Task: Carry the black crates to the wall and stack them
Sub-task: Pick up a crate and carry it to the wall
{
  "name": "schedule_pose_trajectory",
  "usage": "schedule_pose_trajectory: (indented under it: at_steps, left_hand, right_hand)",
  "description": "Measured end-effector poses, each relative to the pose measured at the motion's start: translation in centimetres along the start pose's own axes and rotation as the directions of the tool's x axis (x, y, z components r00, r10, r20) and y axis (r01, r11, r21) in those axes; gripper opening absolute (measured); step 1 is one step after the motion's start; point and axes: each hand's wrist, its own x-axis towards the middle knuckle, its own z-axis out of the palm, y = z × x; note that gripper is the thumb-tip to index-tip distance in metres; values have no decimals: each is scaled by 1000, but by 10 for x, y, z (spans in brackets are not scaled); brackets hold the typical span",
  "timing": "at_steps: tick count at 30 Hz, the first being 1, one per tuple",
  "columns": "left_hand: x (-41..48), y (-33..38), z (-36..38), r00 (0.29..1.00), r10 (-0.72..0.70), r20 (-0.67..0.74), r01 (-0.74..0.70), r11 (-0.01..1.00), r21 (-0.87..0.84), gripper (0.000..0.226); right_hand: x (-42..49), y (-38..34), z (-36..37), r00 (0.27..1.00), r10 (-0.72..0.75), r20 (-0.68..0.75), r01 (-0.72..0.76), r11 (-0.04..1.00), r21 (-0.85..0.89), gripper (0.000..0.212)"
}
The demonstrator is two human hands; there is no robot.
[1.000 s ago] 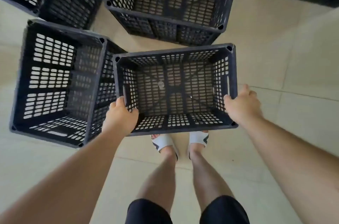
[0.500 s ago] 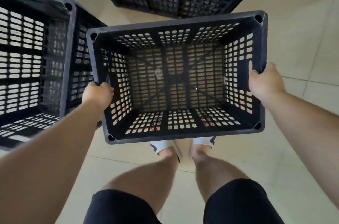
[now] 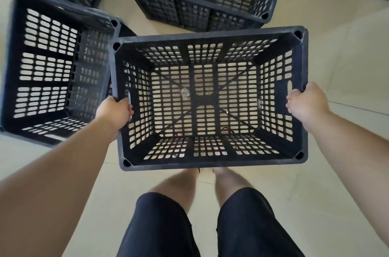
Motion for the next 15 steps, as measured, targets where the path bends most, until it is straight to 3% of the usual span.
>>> schedule_pose_trajectory:
  at_steps: [8, 15]
  left_hand:
    - [-151, 30, -109, 999, 38, 1, -38, 999, 2, 17]
    - [-269, 26, -197, 994, 105, -41, -105, 994, 0, 19]
  right_hand:
    - [-128, -30, -142, 998, -53, -40, 52, 998, -41, 25]
    - [-236, -43, -237, 993, -108, -42, 109, 993, 40, 22]
